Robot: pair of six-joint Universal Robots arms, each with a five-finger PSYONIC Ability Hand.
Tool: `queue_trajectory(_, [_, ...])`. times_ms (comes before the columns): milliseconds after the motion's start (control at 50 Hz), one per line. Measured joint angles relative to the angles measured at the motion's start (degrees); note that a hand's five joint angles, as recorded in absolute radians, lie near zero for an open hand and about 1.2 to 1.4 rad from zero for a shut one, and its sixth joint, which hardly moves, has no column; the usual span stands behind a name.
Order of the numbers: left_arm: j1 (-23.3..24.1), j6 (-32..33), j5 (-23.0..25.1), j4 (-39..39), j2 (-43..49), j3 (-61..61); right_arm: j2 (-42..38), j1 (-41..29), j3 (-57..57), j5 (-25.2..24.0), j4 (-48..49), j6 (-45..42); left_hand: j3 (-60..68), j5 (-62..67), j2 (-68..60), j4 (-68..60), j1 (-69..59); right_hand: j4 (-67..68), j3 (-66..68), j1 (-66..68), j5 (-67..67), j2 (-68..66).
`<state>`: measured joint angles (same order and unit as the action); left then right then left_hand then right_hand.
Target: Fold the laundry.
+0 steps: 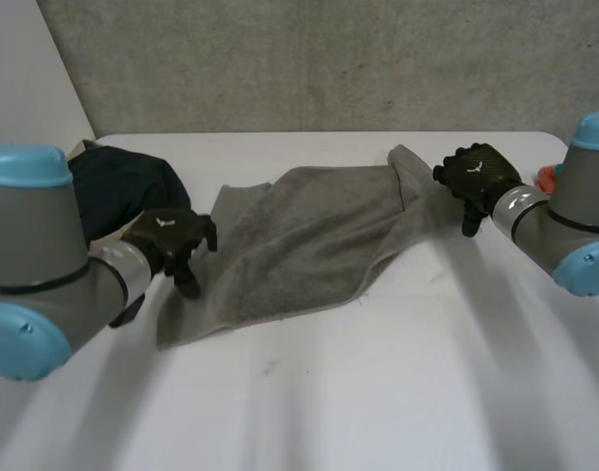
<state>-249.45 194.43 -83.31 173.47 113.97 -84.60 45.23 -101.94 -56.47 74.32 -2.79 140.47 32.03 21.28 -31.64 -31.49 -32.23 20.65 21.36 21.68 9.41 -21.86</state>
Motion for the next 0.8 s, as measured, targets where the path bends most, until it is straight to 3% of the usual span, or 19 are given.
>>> queue_trajectory(260, [4.63, 5.76, -3.09, 6.7, -0.24, -9.11, 7.44, 1.26, -10.01, 2.93, -4.14, 1.57, -2.7, -2.82, 2.63, 2.78, 3.03, -0.48, -1.48, -0.4, -1.14, 0.03])
queue_trajectory(500, [5.77, 9.74, -5.15, 13.76, 8.43, -4.79, 10.7, 1.87, -19.4, 2.71, -3.3, 2.38, 1.18, 2.36, -1.61, -2.14, -1.45, -0.51, -1.48, -0.45, -1.14, 0.0])
queue_trajectory(540, [5.7, 10.87, -5.55, 14.08, 9.83, -3.81, 11.05, 1.94, -20.42, 2.74, -2.93, 2.61, 4.62, 5.6, -5.29, -5.45, -5.26, -0.51, -1.48, -0.45, -1.2, 0.01])
queue_trajectory(600, [5.53, 12.91, -6.24, 14.59, 11.34, -2.65, 11.63, 2.15, -21.61, 2.89, -2.28, 3.14, 27.92, 27.78, -28.52, -27.97, -28.65, -0.51, -1.48, -0.45, -1.15, 0.03])
queue_trajectory(660, [5.27, 14.83, -7.36, 15.51, 11.44, -2.14, 12.13, 2.41, -22.31, 3.11, -1.8, 3.89, 35.34, 35.66, -36.25, -36.43, -32.49, -0.51, -1.48, -0.45, -1.15, 0.0])
queue_trajectory(800, [5.14, 15.44, -11.14, 18.96, 4.87, -4.23, 12.58, 2.53, -22.46, 4.98, -2.18, 6.83, 35.91, 35.83, -36.7, -36.96, -32.49, -2.67, -3.77, -3.18, -3.01, 2.93])
